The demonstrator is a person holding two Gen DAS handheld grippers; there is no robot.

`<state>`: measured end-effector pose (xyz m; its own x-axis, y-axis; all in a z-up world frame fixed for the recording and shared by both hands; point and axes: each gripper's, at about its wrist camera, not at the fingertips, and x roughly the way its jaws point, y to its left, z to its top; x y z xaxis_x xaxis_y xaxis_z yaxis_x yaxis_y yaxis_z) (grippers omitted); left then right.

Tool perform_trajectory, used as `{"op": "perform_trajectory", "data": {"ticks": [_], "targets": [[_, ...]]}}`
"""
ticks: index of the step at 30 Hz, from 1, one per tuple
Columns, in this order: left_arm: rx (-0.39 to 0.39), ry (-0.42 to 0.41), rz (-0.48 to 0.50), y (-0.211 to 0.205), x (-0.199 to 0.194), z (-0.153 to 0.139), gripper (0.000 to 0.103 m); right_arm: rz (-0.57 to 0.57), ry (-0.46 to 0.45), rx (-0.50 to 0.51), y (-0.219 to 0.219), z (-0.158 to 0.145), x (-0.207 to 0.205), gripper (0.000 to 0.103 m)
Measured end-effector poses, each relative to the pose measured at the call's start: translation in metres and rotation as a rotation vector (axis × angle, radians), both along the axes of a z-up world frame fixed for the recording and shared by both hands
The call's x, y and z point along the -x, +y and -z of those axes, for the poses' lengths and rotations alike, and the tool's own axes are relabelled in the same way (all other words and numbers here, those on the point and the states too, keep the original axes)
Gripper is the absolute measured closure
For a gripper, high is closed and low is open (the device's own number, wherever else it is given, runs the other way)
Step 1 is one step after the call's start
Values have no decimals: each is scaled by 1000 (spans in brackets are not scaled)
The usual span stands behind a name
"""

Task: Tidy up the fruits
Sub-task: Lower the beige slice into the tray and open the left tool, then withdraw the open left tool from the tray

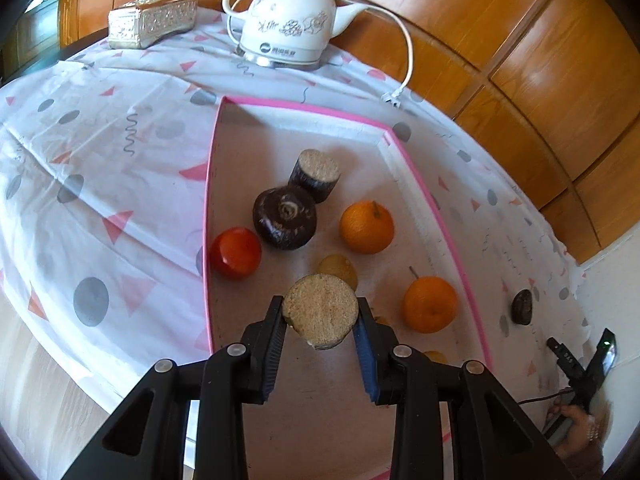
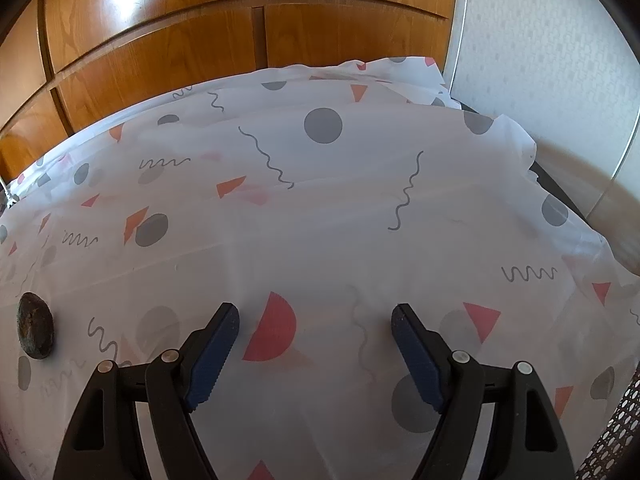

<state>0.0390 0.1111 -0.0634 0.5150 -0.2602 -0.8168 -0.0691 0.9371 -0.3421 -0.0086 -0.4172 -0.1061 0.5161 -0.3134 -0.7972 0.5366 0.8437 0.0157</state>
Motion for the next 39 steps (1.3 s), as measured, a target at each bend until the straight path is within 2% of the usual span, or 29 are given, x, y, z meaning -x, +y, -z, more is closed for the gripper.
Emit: {"op": "perform_trajectory", "data": {"ticks": [2,14,22,27,39], "targets": [[-26,0,-7,1,-2,2,70,1,1,0,0,0,0,23],[-52,-4,-9,-5,-11,7,65,6,4,-5,0,0,0,23],[-129,-90,-32,-8,3,-18,65,8,5,-7,-2,0,0,23],[-137,-128,-38,-14,9,-32,64,7,11,-25,1,-2,0,24],[-133,-132,-8,-29,17,-39,64,-158,-31,-82,44,-19,-9,26]]}}
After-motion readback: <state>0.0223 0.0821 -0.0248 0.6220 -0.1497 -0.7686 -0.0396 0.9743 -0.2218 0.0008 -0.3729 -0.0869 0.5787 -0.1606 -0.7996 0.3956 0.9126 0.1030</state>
